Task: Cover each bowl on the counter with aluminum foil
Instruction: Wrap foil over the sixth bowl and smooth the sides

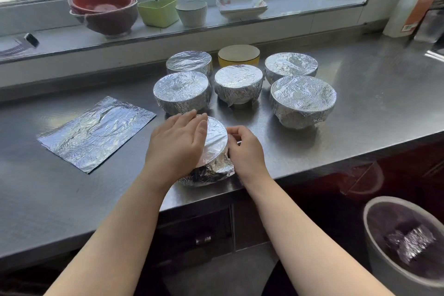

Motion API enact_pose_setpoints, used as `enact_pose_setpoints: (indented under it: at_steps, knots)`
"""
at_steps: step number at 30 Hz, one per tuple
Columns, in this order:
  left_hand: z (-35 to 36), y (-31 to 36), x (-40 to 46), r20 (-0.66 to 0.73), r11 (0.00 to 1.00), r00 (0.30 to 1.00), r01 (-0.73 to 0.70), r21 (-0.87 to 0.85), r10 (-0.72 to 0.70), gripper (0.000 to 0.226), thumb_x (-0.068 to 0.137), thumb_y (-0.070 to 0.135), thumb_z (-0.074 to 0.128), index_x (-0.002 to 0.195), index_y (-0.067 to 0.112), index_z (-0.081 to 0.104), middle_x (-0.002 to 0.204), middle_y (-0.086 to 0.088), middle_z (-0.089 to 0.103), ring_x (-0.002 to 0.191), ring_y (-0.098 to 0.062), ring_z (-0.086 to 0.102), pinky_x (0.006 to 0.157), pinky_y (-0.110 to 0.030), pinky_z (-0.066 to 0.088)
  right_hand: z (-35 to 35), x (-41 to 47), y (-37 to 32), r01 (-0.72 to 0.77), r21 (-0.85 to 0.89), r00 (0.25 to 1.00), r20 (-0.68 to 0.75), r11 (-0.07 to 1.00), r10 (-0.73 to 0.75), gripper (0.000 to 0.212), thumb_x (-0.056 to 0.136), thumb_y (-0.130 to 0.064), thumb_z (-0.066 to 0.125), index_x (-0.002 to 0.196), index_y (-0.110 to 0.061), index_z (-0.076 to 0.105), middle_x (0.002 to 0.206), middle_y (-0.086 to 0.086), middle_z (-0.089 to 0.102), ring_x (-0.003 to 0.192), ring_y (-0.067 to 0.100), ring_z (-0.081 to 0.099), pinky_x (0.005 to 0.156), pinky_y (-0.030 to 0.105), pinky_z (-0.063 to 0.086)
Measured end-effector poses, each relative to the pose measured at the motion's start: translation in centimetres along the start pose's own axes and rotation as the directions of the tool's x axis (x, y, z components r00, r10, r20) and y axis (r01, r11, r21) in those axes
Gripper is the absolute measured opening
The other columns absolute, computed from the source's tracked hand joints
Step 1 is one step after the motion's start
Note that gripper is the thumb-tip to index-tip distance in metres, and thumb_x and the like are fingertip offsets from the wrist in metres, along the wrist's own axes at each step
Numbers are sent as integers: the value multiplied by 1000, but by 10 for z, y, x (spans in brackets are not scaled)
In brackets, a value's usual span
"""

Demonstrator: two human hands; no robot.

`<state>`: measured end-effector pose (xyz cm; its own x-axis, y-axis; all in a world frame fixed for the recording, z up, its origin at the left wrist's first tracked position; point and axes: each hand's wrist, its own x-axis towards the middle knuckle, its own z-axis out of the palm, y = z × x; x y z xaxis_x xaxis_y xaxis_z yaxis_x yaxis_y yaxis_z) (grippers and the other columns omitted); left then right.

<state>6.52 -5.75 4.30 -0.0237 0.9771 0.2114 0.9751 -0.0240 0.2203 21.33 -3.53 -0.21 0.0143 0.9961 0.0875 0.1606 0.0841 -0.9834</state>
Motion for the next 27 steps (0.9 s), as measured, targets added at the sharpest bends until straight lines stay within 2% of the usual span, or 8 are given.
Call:
enact_pose_setpoints:
  at_steps: [5,9,14,17,21,25,27]
  knots:
    - [-1,-5,-1,-20,1000,1000,-6,-4,6,71,91,60,-3,147,40,36,155,15,34,144,-11,26,118,-40,22,5,1,0,-24,3,1000,-8,1000,24,10,96,-17,55,100,-20,64,88,-8,66,80,11,62,72,27,50]
    - [-1,-9,-2,-22,1000,1000,13,-26,-14,69,91,59,-1,147,41,36,154,16,34,144,-10,26,118,-41,21,9,2,-1,-83,23,997,-6,996,83,18,95,-19,57,110,-13,65,86,-3,68,72,8,63,66,25,50]
    - [-3,-12,-3,-29,999,999,21,-49,-23,69,91,59,0,146,42,37,154,17,35,144,-10,26,118,-40,21,12,5,-5,-142,72,990,22,987,141,15,92,-14,61,106,-10,66,87,8,72,77,21,70,76,40,58]
    - [-5,-11,-4,-32,998,999,21,-62,-23,67,92,58,2,146,41,38,154,17,36,144,-9,25,118,-39,20,15,6,-5,-179,122,984,38,976,175,12,92,-12,62,103,-9,66,89,15,72,81,33,71,78,50,57]
    - [-7,-11,-7,-37,995,998,38,-91,-42,66,92,56,4,146,41,38,154,18,34,144,-8,23,119,-37,18,17,6,-6,-170,123,985,26,978,168,13,93,-15,62,104,-10,65,91,10,71,79,23,70,79,42,58]
    - [-5,-13,-8,-49,992,997,45,-119,-51,67,91,58,4,146,42,37,154,18,33,144,-9,23,119,-39,18,17,7,-7,-143,116,990,0,983,144,10,93,-16,62,100,-9,63,79,2,65,62,9,61,69,31,53]
    - [-6,-14,-9,-56,990,997,48,-135,-56,69,89,59,2,146,42,38,154,18,34,144,-9,23,118,-40,20,18,6,-6,-131,133,991,-20,982,135,6,93,-15,62,95,-9,62,71,-2,62,56,1,57,60,20,49]
